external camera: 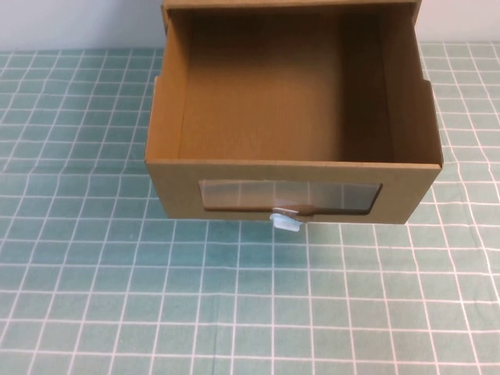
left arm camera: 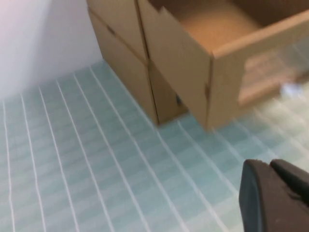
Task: Open the shoe box
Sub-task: 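Pull the top drawer of the cardboard box fully open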
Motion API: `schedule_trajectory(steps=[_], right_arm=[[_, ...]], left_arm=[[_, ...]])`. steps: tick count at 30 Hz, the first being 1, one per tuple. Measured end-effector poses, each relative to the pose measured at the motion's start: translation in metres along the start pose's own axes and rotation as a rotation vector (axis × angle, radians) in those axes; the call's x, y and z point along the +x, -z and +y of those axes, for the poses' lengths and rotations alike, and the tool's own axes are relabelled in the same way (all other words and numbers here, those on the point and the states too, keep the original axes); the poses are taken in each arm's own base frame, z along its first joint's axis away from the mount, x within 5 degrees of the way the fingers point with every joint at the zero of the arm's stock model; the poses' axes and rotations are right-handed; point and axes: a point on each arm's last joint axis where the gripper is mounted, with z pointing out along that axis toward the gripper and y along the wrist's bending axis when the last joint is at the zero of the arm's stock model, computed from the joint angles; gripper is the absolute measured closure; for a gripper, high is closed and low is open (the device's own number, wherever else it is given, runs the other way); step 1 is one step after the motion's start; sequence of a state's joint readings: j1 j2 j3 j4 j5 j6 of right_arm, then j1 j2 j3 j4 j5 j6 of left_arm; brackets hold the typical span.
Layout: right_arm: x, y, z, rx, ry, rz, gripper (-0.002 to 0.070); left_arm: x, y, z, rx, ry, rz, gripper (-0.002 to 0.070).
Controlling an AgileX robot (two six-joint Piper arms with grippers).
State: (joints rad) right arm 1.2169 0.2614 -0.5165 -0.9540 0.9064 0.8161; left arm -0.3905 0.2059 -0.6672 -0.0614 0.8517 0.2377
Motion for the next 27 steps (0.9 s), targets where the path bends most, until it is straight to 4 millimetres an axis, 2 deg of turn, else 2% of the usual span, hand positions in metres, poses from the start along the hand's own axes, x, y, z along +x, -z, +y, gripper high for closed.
schedule_trajectory(steps=[2,5,9,13,18,27], right_arm=[[0.000,0.000,0.000,0.000,0.000,0.000,0.0689],[0.000,0.000,0.000,0.000,0.000,0.000,0.0689],[0.000,0.000,0.000,0.000,0.000,0.000,0.0690],[0.000,0.000,0.000,0.000,0.000,0.000,0.0689],[0.000,0.000,0.000,0.000,0.000,0.000,0.0689],[0.000,0.000,0.000,0.000,0.000,0.000,0.0689]], left_arm=[[0.001,-0.013,0.001,-0.020,0.004,-0.074,0.0680],[0.014,-0.037,0.001,-0.057,0.004,-0.185,0.0680],[0.048,-0.057,-0.004,-0.085,-0.001,-0.262,0.0680],[0.079,-0.065,-0.008,-0.113,0.068,-0.286,0.0680],[0.098,-0.072,-0.005,-0.186,0.171,-0.283,0.0680],[0.128,-0.076,-0.009,-0.221,0.190,-0.244,0.0680]])
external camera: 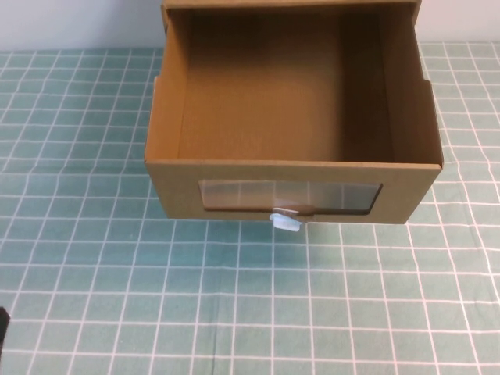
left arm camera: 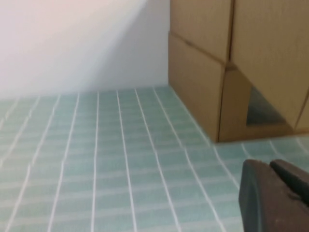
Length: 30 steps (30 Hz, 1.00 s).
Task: Open the shoe box
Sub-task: 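Pull the top drawer of the cardboard box fully open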
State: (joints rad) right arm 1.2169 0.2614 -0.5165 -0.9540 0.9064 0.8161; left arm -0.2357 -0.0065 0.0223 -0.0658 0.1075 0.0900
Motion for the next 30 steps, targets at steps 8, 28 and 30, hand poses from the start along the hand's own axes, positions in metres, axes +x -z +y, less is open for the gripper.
schedule_trajectory(steps=[8,28,30], right_arm=[[0.000,0.000,0.000,0.000,0.000,0.000,0.0689],[0.000,0.000,0.000,0.000,0.000,0.000,0.0689],[0.000,0.000,0.000,0.000,0.000,0.000,0.0689]], left_arm=[[0.017,0.001,0.003,-0.070,0.025,0.174,0.0680],[0.024,0.003,0.005,-0.098,0.019,0.250,0.0680],[0.024,0.003,0.005,-0.098,0.017,0.250,0.0680]])
